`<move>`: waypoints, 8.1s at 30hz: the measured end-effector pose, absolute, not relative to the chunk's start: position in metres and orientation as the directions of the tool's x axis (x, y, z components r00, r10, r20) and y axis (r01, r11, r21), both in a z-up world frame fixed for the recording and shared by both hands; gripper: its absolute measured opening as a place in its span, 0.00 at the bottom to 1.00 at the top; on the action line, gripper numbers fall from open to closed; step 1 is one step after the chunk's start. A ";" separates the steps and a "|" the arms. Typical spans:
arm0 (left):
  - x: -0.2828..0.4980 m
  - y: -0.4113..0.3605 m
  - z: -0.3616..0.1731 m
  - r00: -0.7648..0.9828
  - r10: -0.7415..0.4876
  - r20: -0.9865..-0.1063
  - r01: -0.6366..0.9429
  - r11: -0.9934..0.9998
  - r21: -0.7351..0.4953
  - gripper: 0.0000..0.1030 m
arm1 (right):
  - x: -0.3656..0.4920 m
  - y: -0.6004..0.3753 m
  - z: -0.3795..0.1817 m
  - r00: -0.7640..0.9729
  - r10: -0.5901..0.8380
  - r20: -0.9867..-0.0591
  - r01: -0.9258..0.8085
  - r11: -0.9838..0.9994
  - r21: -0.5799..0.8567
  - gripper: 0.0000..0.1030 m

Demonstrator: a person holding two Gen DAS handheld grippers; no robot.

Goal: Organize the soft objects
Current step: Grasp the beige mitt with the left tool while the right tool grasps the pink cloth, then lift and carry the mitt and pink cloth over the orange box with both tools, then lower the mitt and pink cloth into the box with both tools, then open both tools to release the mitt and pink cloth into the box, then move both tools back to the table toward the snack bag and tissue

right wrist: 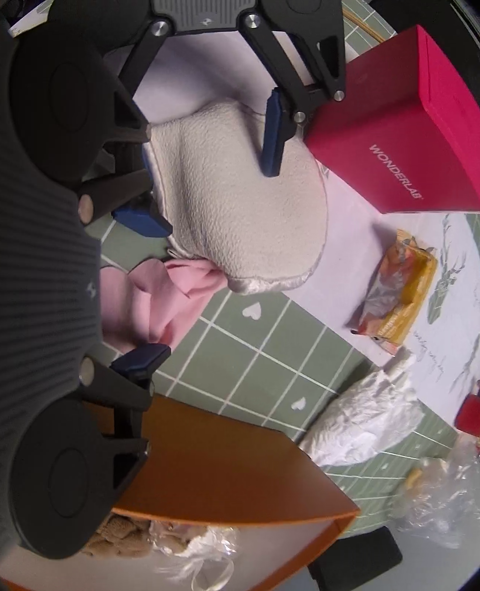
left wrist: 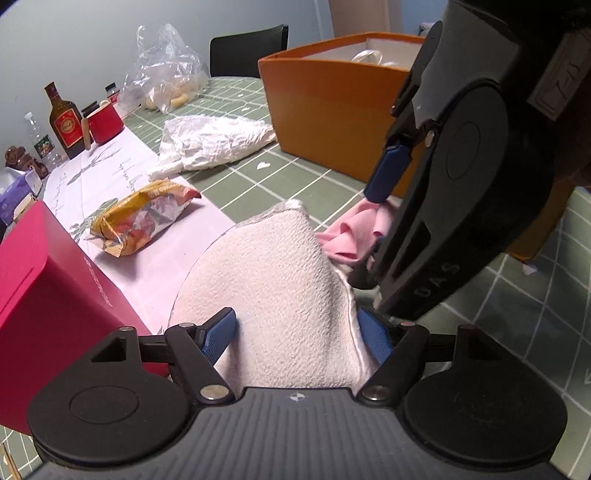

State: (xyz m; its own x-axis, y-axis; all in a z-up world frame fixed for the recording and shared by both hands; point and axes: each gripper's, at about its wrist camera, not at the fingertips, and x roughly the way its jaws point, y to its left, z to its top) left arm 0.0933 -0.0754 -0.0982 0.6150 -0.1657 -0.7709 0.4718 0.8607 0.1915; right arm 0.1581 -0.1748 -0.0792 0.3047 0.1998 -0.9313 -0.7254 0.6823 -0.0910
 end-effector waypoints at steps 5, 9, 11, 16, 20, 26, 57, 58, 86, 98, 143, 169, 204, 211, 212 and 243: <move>0.098 -0.066 -0.101 0.598 -0.172 -0.783 0.452 0.879 0.152 0.87 | 0.164 -0.172 -0.089 0.270 0.190 -0.944 -0.732 0.678 -0.073 0.61; 0.102 -0.058 -0.101 0.580 -0.198 -0.790 0.442 0.891 0.101 0.78 | 0.166 -0.173 -0.088 0.242 0.215 -0.946 -0.735 0.677 -0.034 0.47; 0.104 -0.055 -0.099 0.574 -0.196 -0.795 0.424 0.901 0.084 0.62 | 0.165 -0.174 -0.088 0.239 0.218 -0.946 -0.736 0.677 -0.030 0.43; 0.106 -0.051 -0.096 0.573 -0.172 -0.802 0.398 0.913 0.089 0.40 | 0.166 -0.176 -0.088 0.240 0.217 -0.946 -0.729 0.684 -0.028 0.29; 0.103 -0.048 -0.091 0.575 -0.164 -0.802 0.387 0.918 0.089 0.33 | 0.166 -0.178 -0.086 0.254 0.207 -0.945 -0.726 0.686 -0.045 0.11; 0.092 -0.042 -0.071 0.614 -0.171 -0.770 0.366 0.927 0.086 0.31 | 0.161 -0.184 -0.070 0.294 0.238 -0.926 -0.721 0.691 -0.052 0.07; 0.062 -0.071 0.010 0.726 -0.319 -0.609 0.422 0.906 0.029 0.26 | 0.122 -0.342 0.061 0.588 0.415 -0.694 -0.520 0.852 0.069 0.07; 0.064 -0.073 0.011 0.728 -0.319 -0.607 0.422 0.906 0.030 0.26 | 0.123 -0.348 0.062 0.597 0.413 -0.688 -0.507 0.859 0.076 0.07; 0.151 -0.218 0.036 0.754 -0.270 -0.599 0.504 0.822 0.265 0.27 | 0.162 -0.418 0.045 0.679 0.302 -0.669 -0.285 0.948 0.138 0.07; 0.200 -0.219 0.010 0.692 -0.244 -0.680 0.380 0.923 0.055 0.26 | 0.209 -0.411 0.006 0.646 0.253 -0.720 -0.194 0.967 0.166 0.07; 0.202 -0.244 -0.022 0.713 -0.135 -0.688 0.389 0.893 0.227 0.75 | 0.251 -0.404 -0.030 0.671 0.162 -0.723 -0.098 0.987 0.130 0.39; 0.169 -0.203 0.036 0.786 -0.153 -0.599 0.357 0.903 0.238 0.77 | 0.203 -0.394 0.025 0.761 0.193 -0.619 -0.151 0.981 0.120 0.44; 0.123 0.000 0.029 0.795 0.012 -0.606 0.208 0.933 0.292 0.81 | 0.147 -0.232 0.049 0.677 0.357 -0.644 -0.490 0.871 -0.032 0.52; 0.154 -0.010 0.023 0.758 0.000 -0.653 0.348 0.846 0.404 0.81 | 0.159 -0.220 0.051 0.663 0.334 -0.670 -0.563 0.812 -0.153 0.53; 0.162 -0.014 0.022 0.749 -0.006 -0.662 0.381 0.821 0.424 0.84 | 0.162 -0.221 0.050 0.663 0.335 -0.670 -0.567 0.809 -0.156 0.53; 0.303 -0.036 -0.083 0.472 0.054 -0.880 0.738 0.522 0.428 0.83 | 0.264 -0.181 0.001 0.567 0.344 -0.749 -0.774 0.533 -0.341 0.71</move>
State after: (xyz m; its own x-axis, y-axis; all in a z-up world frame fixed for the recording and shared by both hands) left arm 0.3034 -0.0364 -0.0831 0.4720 0.0537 -0.8800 0.7377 0.5224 0.4276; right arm 0.2640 -0.1812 0.0009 0.5667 0.3441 -0.7486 -0.7744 0.5326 -0.3414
